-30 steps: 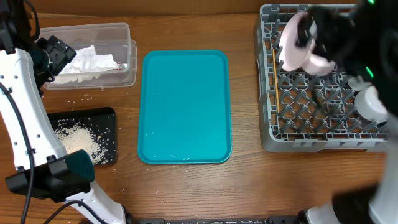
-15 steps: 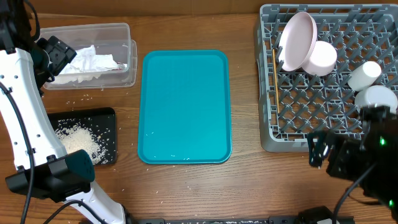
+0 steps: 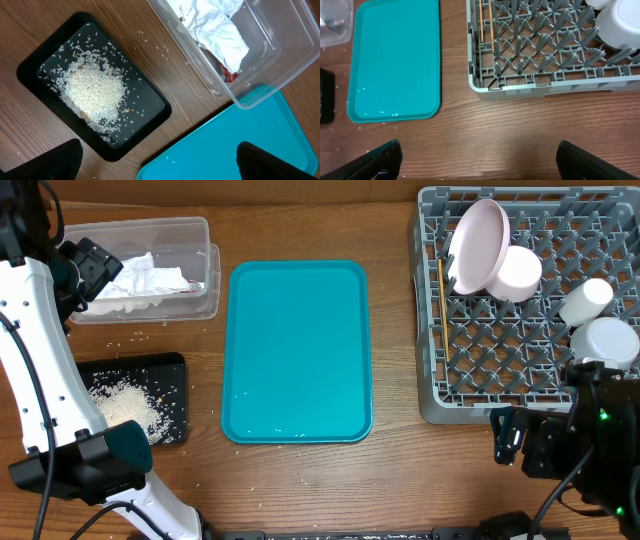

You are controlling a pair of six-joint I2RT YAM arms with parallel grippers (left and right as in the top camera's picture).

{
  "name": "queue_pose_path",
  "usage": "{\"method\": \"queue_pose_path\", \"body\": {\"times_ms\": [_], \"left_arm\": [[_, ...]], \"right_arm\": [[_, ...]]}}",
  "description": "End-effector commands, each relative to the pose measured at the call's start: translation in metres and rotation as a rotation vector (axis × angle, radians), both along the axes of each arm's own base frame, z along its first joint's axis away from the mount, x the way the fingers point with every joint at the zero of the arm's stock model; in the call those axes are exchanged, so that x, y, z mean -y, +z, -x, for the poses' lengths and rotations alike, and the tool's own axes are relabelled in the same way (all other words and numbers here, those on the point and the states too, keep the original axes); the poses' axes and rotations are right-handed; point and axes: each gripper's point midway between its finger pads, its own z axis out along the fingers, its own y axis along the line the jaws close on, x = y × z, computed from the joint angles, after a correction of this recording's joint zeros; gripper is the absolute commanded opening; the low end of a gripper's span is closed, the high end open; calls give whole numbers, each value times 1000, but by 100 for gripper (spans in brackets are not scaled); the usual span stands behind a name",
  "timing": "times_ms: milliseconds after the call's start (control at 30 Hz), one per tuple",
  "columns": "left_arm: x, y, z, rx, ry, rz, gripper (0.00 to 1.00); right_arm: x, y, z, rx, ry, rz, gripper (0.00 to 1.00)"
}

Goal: Sort waste into correct bins and load items into the dishwasher

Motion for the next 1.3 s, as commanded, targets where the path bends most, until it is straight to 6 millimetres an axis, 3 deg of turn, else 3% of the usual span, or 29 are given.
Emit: {"method": "queue_pose_path", "body": {"times_ms": [0,200,533,800,1267], "left_arm": [[3,-4,-2,-11,-8,5,100],[3,-4,-2,-11,-8,5,100],[3,-4,-1,-11,-8,6,100],[3,-4,-2,-11,-8,5,100],[3,-4,-2,-11,-9,5,100]], "right_arm": [[2,-2,8,36,-15,-17,100],[3,-3,-24,324,-61,-87,100],[4,-65,-67,547,-99,-137,100],[2,-89,-79,702,-88,-175,100],[15,-95,-77,929,-130,-185,100]]}}
